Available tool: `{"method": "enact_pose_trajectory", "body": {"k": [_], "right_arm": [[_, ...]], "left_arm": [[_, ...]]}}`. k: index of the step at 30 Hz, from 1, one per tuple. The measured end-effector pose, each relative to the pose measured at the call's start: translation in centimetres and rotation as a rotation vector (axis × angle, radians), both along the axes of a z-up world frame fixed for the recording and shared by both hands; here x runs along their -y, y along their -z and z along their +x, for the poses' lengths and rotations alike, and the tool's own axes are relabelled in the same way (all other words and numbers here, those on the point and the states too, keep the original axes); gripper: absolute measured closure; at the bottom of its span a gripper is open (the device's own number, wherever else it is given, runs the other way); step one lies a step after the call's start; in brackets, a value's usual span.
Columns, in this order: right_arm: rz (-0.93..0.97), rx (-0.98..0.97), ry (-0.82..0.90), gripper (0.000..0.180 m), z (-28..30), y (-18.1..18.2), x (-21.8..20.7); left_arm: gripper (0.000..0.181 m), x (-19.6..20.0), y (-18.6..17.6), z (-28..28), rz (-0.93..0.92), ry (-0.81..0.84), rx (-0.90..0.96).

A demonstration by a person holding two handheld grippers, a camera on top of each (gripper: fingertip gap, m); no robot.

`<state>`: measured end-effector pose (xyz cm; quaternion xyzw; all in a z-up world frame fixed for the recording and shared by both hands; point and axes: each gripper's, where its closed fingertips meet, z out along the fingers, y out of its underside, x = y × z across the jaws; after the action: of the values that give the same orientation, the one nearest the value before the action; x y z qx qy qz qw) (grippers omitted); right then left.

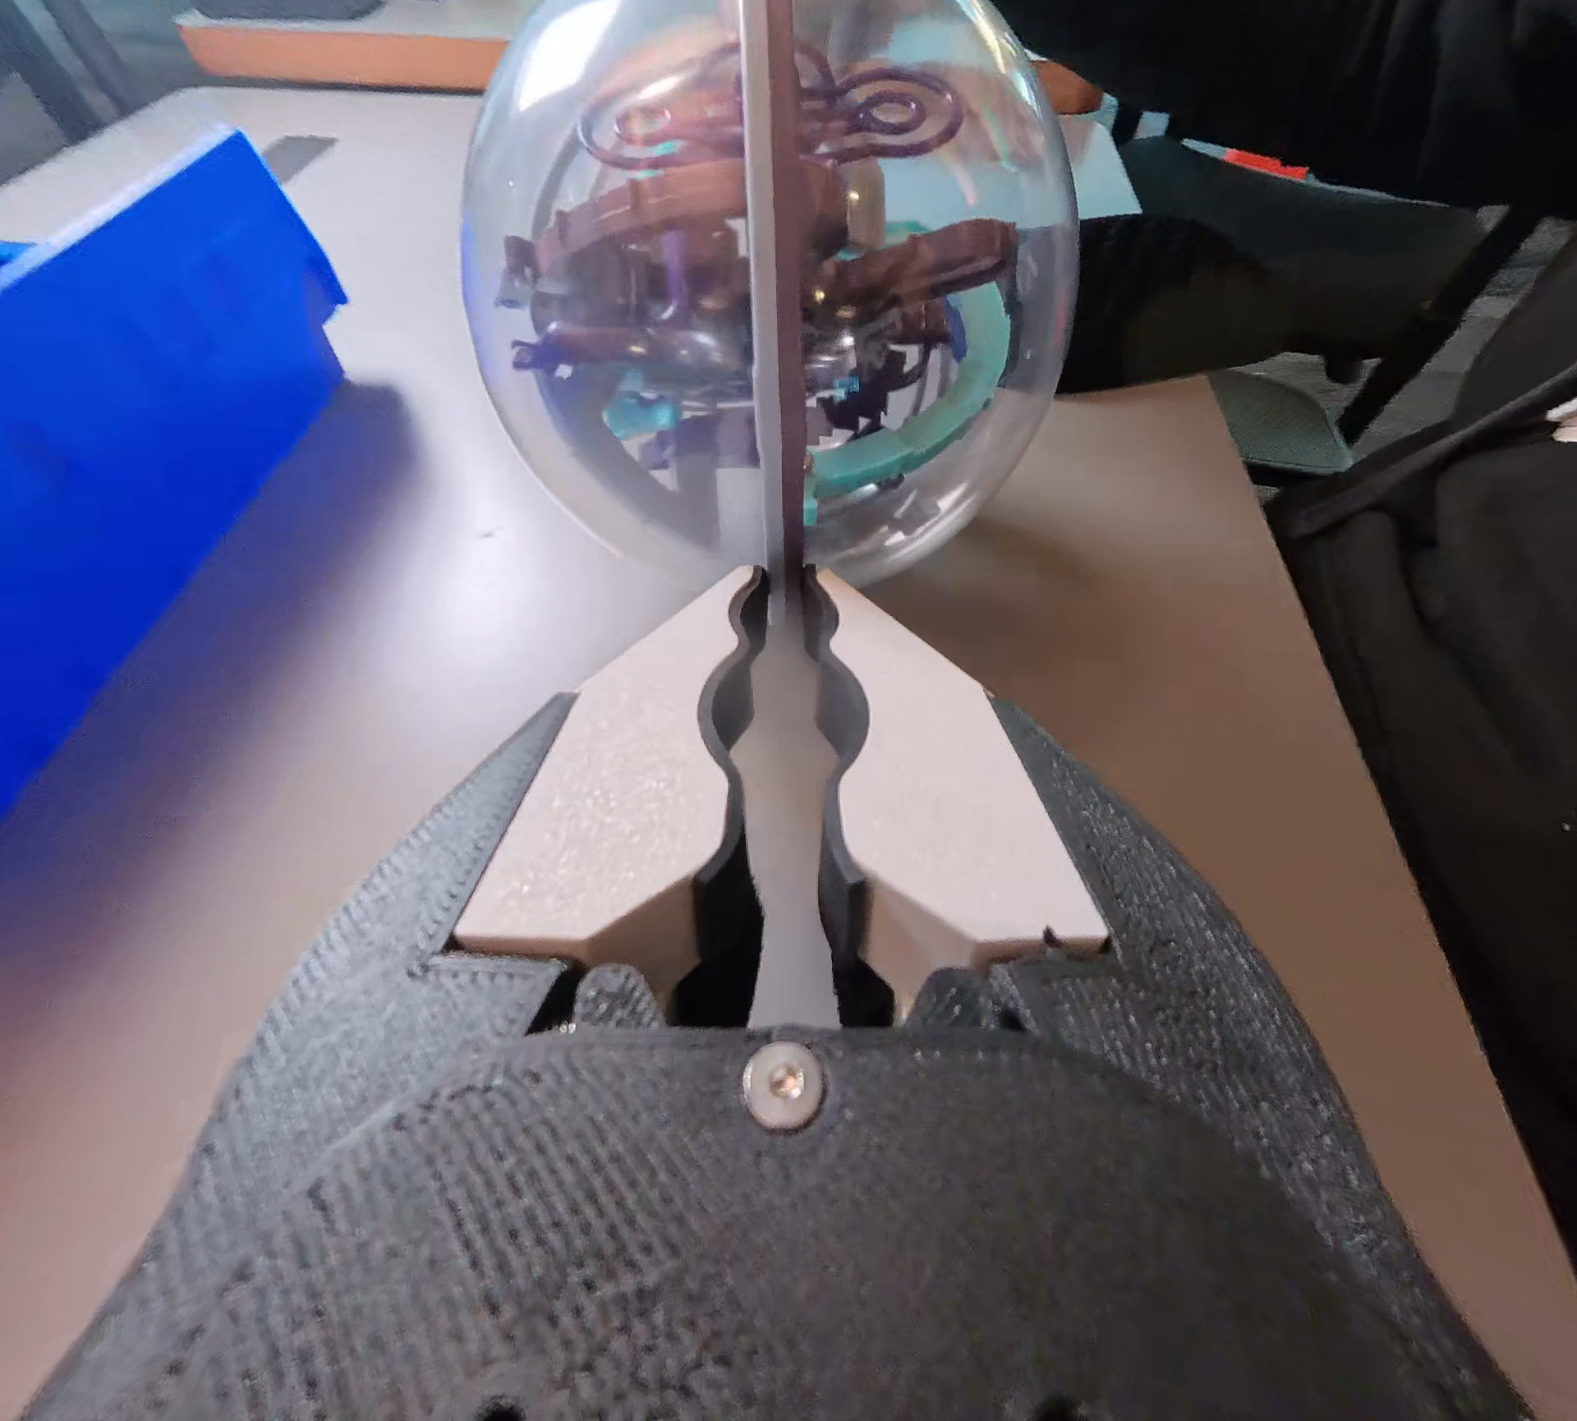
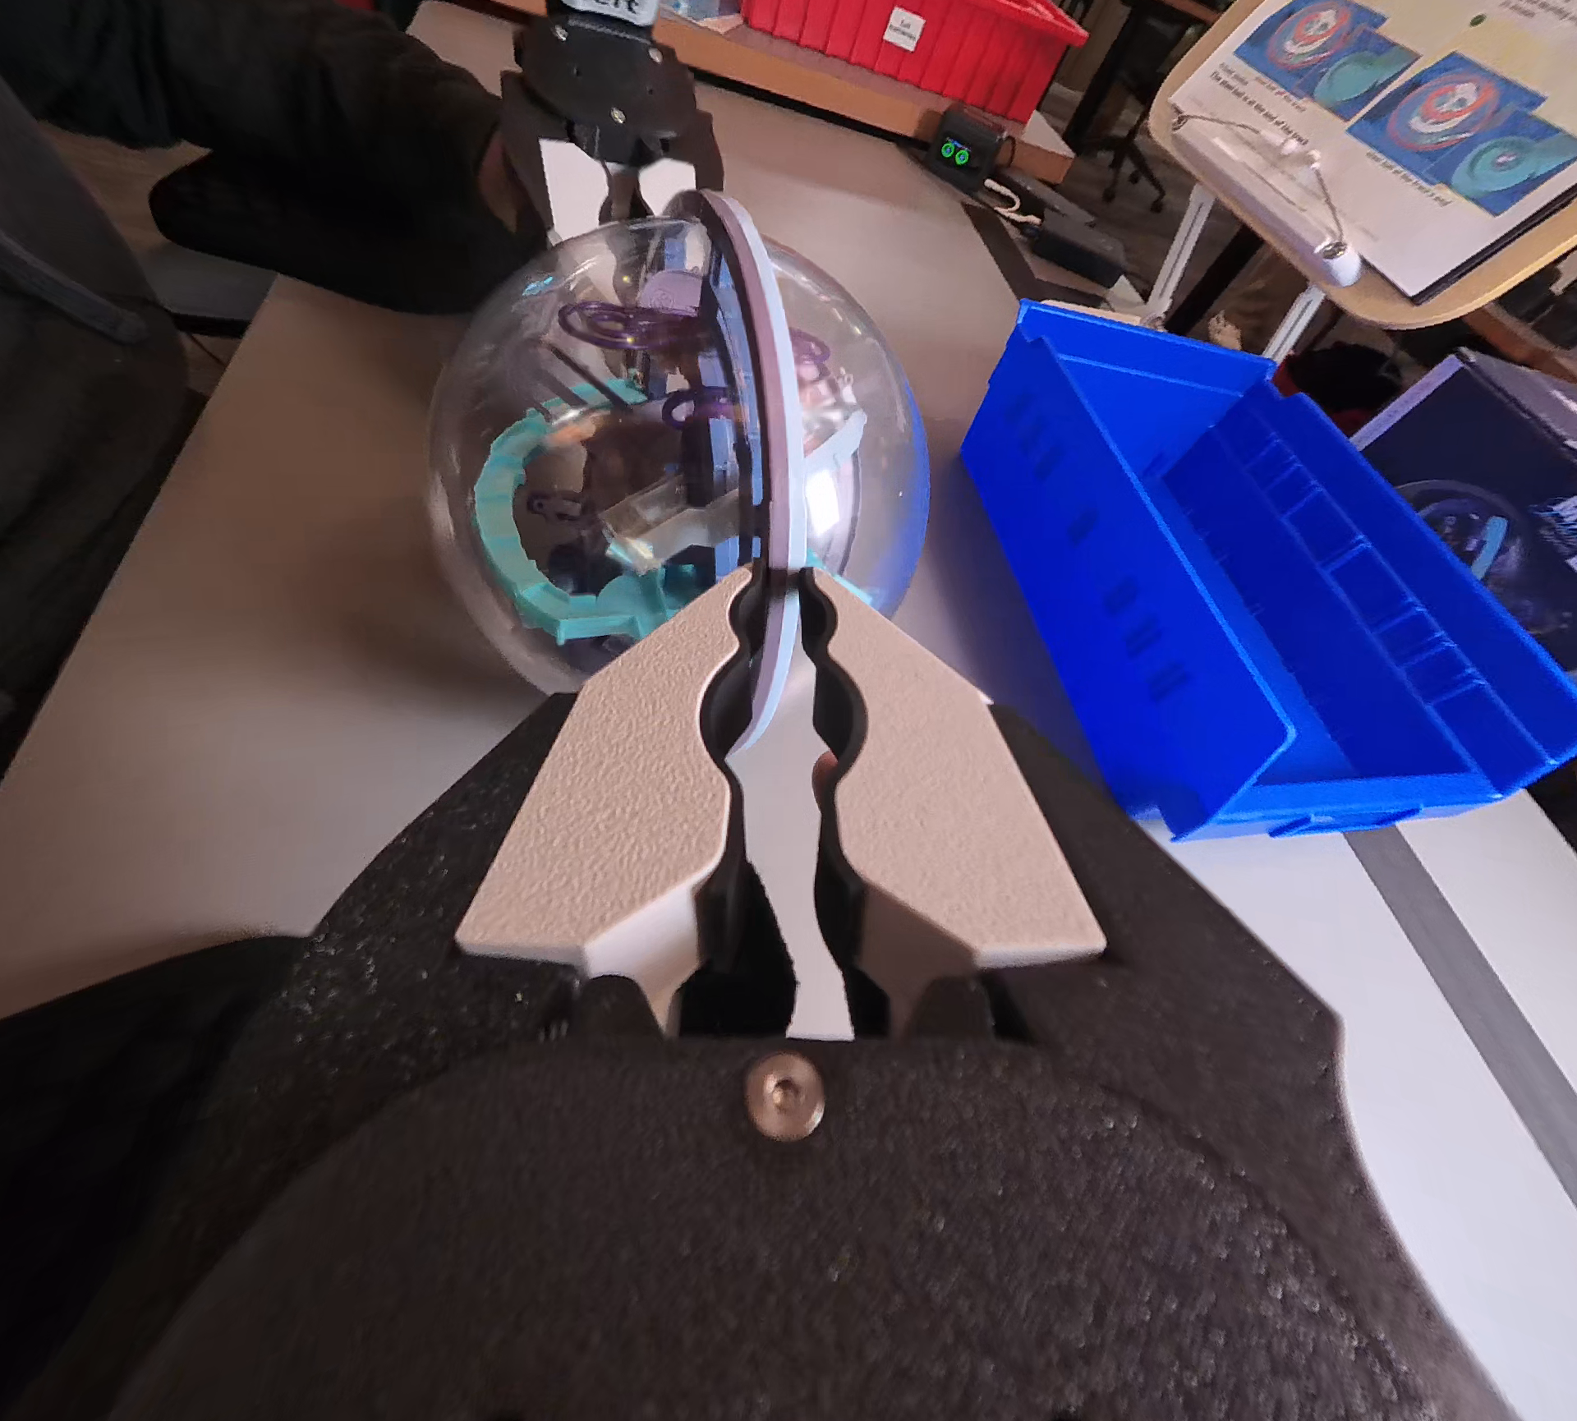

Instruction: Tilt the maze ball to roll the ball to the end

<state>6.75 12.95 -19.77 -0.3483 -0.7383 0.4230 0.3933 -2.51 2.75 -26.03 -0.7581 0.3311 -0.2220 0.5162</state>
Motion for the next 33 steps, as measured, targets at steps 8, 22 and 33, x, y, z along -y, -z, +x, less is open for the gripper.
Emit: {"method": "enact_pose_trajectory", "body": {"k": [8, 22, 33], "right_arm": [[-0.004, -0.100, 0.051, 0.174, -1.4, -0.9, -0.6], [-0.103, -0.103, 0.023, 0.174, -2.5, -0.8, 0.7], [-0.155, -0.074, 0.015, 0.174, -2.8, 0.5, 1.5]], "left_arm": [[0.174, -0.6, -3.8, -2.6, 0.135, -0.064, -0.093], [0.174, 0.3, -4.3, -4.1, 0.068, -0.041, -0.053], [0.174, 1.0, -3.8, -4.7, -0.017, -0.021, -0.011]]}}
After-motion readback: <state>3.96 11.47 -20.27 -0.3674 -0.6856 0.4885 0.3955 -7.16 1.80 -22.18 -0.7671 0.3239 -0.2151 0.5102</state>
